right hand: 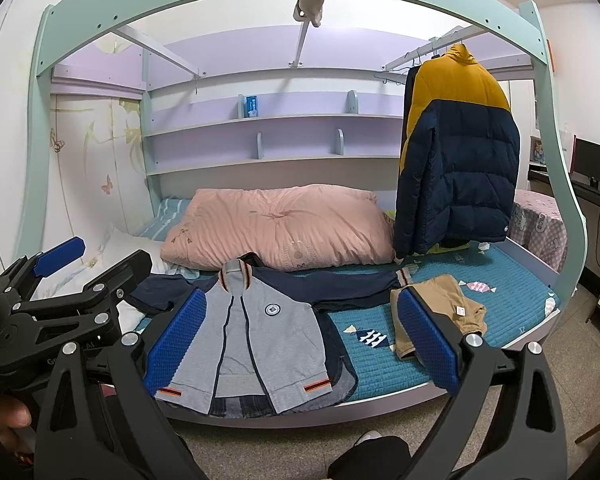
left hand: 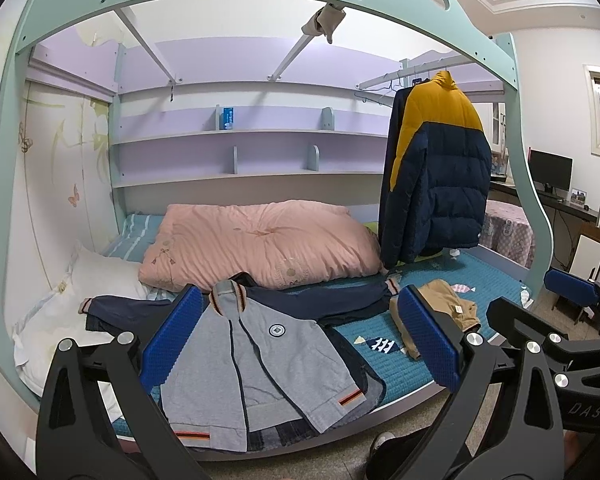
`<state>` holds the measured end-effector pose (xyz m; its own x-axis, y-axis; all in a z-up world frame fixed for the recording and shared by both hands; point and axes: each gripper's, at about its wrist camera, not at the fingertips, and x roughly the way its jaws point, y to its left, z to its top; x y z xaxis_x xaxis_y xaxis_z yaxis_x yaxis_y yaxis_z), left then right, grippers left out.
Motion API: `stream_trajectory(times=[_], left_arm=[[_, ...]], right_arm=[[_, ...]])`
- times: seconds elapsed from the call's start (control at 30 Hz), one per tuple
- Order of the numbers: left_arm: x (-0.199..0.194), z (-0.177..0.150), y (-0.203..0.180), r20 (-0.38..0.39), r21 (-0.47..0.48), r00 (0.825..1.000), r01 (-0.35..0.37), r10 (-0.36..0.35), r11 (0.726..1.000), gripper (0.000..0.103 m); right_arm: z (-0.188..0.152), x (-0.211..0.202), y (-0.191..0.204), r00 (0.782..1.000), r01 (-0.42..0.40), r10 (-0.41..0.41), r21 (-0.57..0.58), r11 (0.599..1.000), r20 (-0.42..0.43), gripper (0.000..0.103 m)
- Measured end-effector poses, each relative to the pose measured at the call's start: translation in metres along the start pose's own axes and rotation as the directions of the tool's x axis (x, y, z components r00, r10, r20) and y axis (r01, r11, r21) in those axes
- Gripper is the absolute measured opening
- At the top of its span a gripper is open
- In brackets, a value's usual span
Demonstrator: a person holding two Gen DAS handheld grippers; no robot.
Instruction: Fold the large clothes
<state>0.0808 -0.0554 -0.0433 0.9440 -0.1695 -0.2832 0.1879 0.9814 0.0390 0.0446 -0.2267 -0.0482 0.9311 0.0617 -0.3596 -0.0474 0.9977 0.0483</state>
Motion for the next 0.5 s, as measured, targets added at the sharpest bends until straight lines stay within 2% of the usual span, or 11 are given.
stream_trajectory(times=[0.5], left_arm=[[0.0, 0.0016, 0.0042, 0.007, 0.008, 1.0, -0.011, 0.011, 1.0, 0.098]], right_arm=[[-0.0003, -0.0016, 0.0027, 1.0, 0.003, -0.003, 0.004, 1.0, -0.002, 0.093]])
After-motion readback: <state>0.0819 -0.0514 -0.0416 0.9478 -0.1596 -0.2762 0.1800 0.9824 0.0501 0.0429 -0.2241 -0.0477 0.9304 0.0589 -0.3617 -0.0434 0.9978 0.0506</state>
